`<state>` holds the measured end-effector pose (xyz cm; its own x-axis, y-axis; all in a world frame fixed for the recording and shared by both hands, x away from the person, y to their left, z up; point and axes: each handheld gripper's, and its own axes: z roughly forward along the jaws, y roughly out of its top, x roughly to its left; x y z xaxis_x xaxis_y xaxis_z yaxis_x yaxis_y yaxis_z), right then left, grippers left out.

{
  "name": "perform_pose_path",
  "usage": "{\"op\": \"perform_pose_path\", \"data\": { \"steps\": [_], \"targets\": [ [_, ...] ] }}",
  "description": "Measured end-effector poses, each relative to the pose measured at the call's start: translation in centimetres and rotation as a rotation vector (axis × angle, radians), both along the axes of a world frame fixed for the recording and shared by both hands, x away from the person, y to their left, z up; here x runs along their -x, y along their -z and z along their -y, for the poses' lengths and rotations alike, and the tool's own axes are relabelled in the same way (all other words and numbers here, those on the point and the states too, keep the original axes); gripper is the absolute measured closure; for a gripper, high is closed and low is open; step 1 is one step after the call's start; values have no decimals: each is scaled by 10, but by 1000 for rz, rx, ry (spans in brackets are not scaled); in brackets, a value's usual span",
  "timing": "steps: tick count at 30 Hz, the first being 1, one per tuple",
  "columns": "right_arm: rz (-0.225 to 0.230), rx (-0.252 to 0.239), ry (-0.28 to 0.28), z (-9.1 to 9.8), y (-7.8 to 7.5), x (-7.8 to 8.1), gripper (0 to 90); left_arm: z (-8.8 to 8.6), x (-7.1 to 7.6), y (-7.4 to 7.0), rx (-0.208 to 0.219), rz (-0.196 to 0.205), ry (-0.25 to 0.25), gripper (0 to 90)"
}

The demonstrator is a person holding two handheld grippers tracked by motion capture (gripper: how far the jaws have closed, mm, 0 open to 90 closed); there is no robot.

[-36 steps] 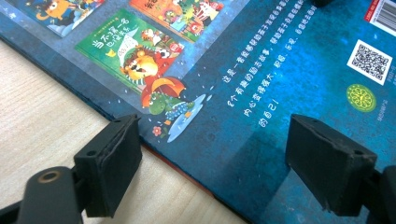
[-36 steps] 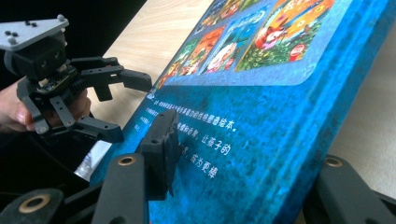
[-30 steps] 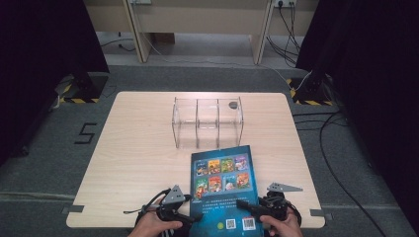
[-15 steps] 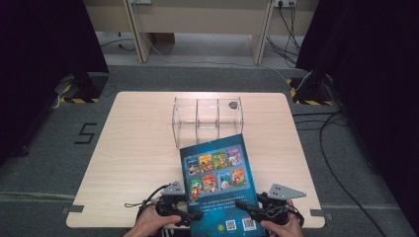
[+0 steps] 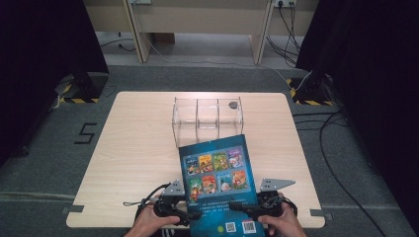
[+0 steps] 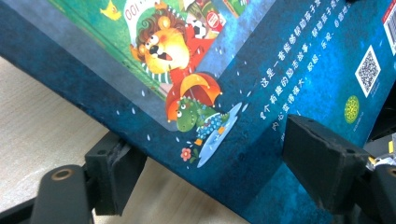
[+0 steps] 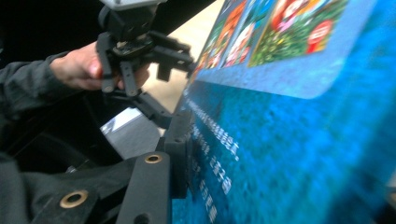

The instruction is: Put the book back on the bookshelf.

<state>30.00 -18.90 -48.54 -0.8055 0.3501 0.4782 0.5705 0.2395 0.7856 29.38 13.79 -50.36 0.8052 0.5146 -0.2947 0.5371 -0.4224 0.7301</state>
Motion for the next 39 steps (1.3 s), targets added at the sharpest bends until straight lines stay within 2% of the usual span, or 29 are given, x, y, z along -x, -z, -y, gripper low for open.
{"op": "perform_pose_path", "data": {
  "steps": [2,7,8,9,10,12,13,14,15,16,19,20,22,25,27,29,30,32,34,36,38,39],
  "targets": [
    [-19,9,-46,-2,1,-3,679,0,0,-1,-5,2,0,215],
    [-39,4,-53,-2,1,-4,715,0,0,-1,-1,2,4,217],
    [-24,-13,-20,-2,-1,0,727,-1,1,-1,1,5,3,216],
    [-26,-31,8,-2,-2,2,737,-3,0,-2,31,7,-14,217],
    [-31,-51,27,-1,-2,5,746,-4,0,-2,43,11,-19,222],
    [-25,-65,39,-1,-2,6,756,-5,1,-4,52,22,-21,231],
    [-25,-105,60,-1,-4,10,774,-6,2,-5,64,41,-21,231],
    [-11,-118,73,0,-6,12,776,-8,3,-8,84,64,-23,226],
    [-11,-118,73,0,-6,12,776,-8,3,-8,84,64,-23,229],
    [25,-131,85,0,-10,15,779,-13,3,-11,122,80,-27,233],
    [48,-145,96,0,-13,17,781,-16,3,-13,143,84,-37,235],
    [46,-170,115,0,-14,18,781,-18,3,-13,156,81,-46,232],
    [56,-206,135,1,-15,17,782,-20,2,-13,169,85,-57,224],
    [97,-271,191,7,-22,17,784,-20,1,-11,151,92,-60,221],
    [156,-239,198,9,-28,17,783,-18,1,-10,152,89,-58,233],
    [160,-241,188,5,-29,19,785,-13,2,-11,161,95,-50,276],
    [171,-236,175,3,-29,20,788,-11,3,-12,144,94,-59,239],
    [169,-230,169,0,-32,21,787,-12,4,-13,160,94,-66,229],
    [176,-238,167,1,-34,21,789,-15,4,-17,176,100,-89,264],
    [160,-261,163,2,-33,20,788,-18,4,-20,168,103,-99,301],
    [145,-244,140,3,-33,18,790,-17,6,-20,151,98,-108,318],
    [139,-226,142,3,-33,18,790,-17,5,-20,142,82,-106,314]
  ]
}}
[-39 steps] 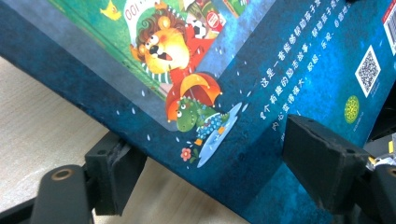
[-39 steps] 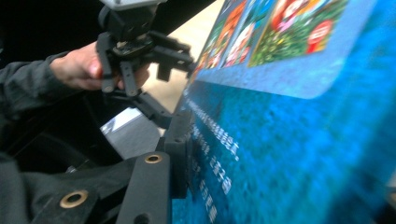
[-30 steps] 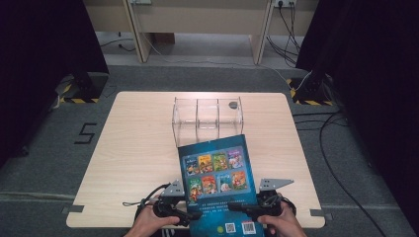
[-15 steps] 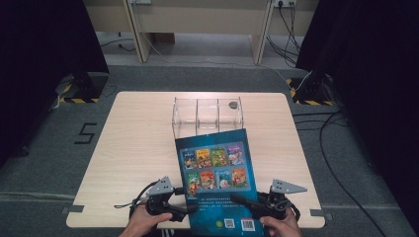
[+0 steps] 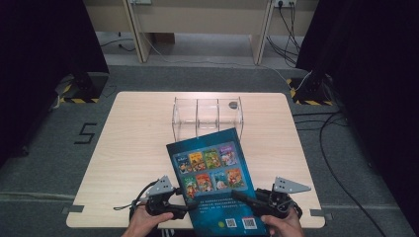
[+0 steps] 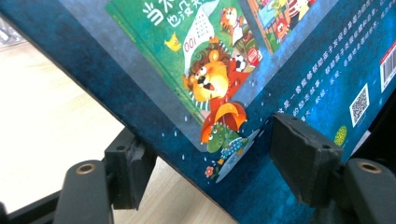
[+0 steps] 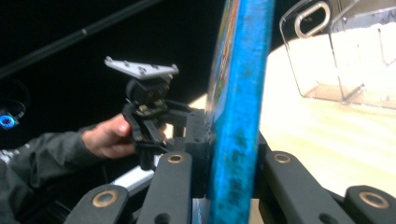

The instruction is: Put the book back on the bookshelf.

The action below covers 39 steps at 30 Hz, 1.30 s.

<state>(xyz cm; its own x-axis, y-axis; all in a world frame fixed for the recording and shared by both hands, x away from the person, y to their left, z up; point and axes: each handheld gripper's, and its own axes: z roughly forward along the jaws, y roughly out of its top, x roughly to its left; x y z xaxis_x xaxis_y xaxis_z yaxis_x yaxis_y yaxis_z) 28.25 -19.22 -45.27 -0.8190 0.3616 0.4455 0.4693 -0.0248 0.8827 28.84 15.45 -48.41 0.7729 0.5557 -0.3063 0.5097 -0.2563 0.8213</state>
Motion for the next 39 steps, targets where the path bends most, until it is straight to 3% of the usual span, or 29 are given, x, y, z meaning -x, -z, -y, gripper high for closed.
{"op": "perform_pose_path", "data": {
  "steps": [4,7,11,15,17,19,24,27,29,30,31,33,37,39],
  "targets": [
    [-41,42,-8,1,6,-3,788,1,-2,1,-17,-14,7,307],
    [-98,35,-54,0,12,-5,786,5,-1,1,-3,-1,19,319],
    [-134,90,-97,-8,19,-7,785,6,-2,1,-4,-4,23,315],
    [-166,72,-103,-10,24,-10,792,4,-3,2,5,-12,18,315],
    [-191,38,-75,-10,25,-10,804,3,-4,1,21,-2,11,311],
    [-223,-7,-50,-12,25,-6,811,0,-6,-2,62,17,0,305],
    [-198,-72,-22,-14,19,0,821,-7,-5,-5,161,24,2,306],
    [-142,-127,4,-13,13,1,822,-10,-5,-5,173,20,5,268],
    [-97,-144,30,-9,7,-1,820,-13,-8,-3,222,-19,12,271],
    [-77,-157,37,-4,3,-3,821,-14,-9,-2,222,-28,4,270],
    [-59,-153,49,-2,1,-4,821,-14,-10,0,186,-27,-1,271],
    [3,-113,84,3,-6,-5,822,-15,-12,3,137,-27,-15,271],
    [96,-32,138,9,-13,-10,820,-17,-14,6,95,-45,-30,273],
    [117,-6,154,11,-11,-13,821,-15,-14,8,67,-48,-24,272]
  ]
}}
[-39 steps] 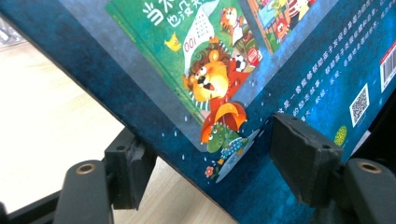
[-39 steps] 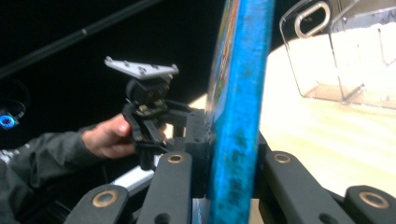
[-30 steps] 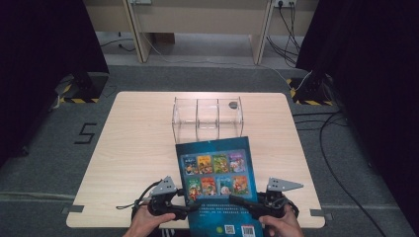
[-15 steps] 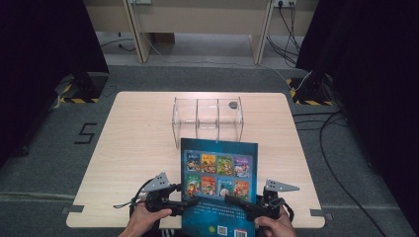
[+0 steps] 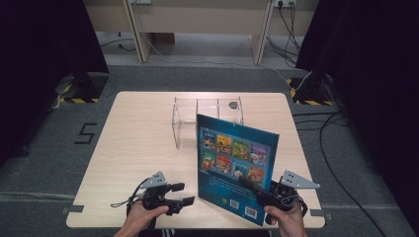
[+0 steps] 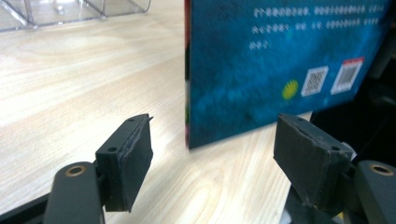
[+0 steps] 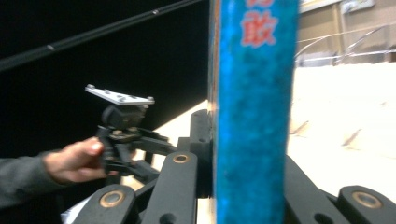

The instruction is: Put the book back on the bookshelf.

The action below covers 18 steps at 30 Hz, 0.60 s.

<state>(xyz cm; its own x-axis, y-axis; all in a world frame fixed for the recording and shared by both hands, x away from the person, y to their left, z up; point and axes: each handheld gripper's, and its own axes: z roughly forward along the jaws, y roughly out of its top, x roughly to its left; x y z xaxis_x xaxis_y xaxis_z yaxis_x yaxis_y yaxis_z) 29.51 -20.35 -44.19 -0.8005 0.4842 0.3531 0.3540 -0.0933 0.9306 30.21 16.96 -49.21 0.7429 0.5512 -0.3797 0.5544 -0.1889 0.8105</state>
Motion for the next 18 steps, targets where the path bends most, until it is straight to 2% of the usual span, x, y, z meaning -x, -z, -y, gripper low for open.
{"op": "perform_pose_path", "data": {
  "steps": [2,3,8,9,13,15,18],
  "targets": [
    [18,24,19,1,2,-2,821,2,0,2,-34,0,15,268],
    [19,20,25,2,2,-2,820,3,0,3,-47,-3,20,269],
    [101,82,47,1,0,2,814,3,-1,9,-121,-19,30,264],
    [107,80,44,0,0,3,813,3,-1,10,-144,-22,27,264],
    [204,153,65,-4,0,13,794,2,-2,14,-253,-15,38,260],
    [205,167,70,-4,1,15,790,1,-3,16,-283,-14,22,264],
    [239,202,73,-1,4,17,771,0,-3,18,-326,-15,21,264]
  ]
}}
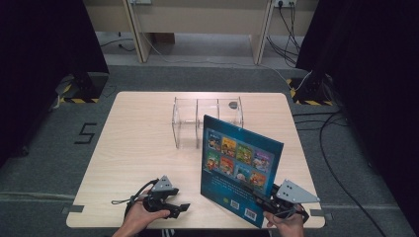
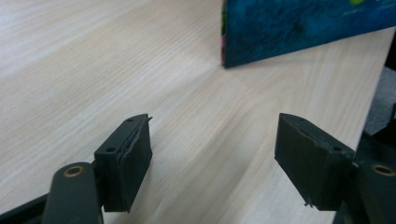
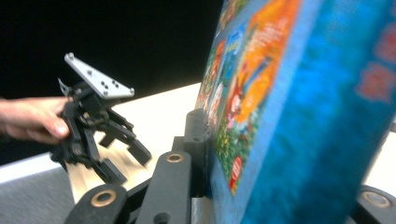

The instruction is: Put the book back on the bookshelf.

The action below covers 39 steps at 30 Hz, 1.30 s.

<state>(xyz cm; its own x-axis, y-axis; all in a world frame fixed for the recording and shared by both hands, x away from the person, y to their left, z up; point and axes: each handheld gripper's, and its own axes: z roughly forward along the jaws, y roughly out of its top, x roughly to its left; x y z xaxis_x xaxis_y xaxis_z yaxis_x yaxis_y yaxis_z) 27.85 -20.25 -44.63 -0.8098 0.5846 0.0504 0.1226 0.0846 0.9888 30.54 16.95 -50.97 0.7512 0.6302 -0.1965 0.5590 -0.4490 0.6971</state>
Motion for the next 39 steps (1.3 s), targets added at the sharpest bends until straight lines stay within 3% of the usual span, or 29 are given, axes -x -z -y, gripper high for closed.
{"op": "perform_pose_path", "data": {
  "steps": [3,12,19,22,24,27,29,39],
  "targets": [
    [39,15,2,1,1,-2,765,1,1,0,-29,21,18,261],
    [84,69,58,4,-2,-8,771,2,2,1,-71,59,25,263],
    [90,109,59,9,1,-7,769,4,3,2,-87,79,35,261],
    [116,205,68,7,4,-5,762,6,5,2,-119,108,54,254],
    [89,173,64,8,4,-5,775,7,6,3,-124,117,58,244],
    [76,166,63,8,4,-5,778,6,6,3,-122,119,59,242],
    [49,127,69,10,6,-7,779,7,6,3,-126,121,64,232],
    [85,164,93,8,7,-1,758,7,7,4,-123,123,65,217]
  ]
}}
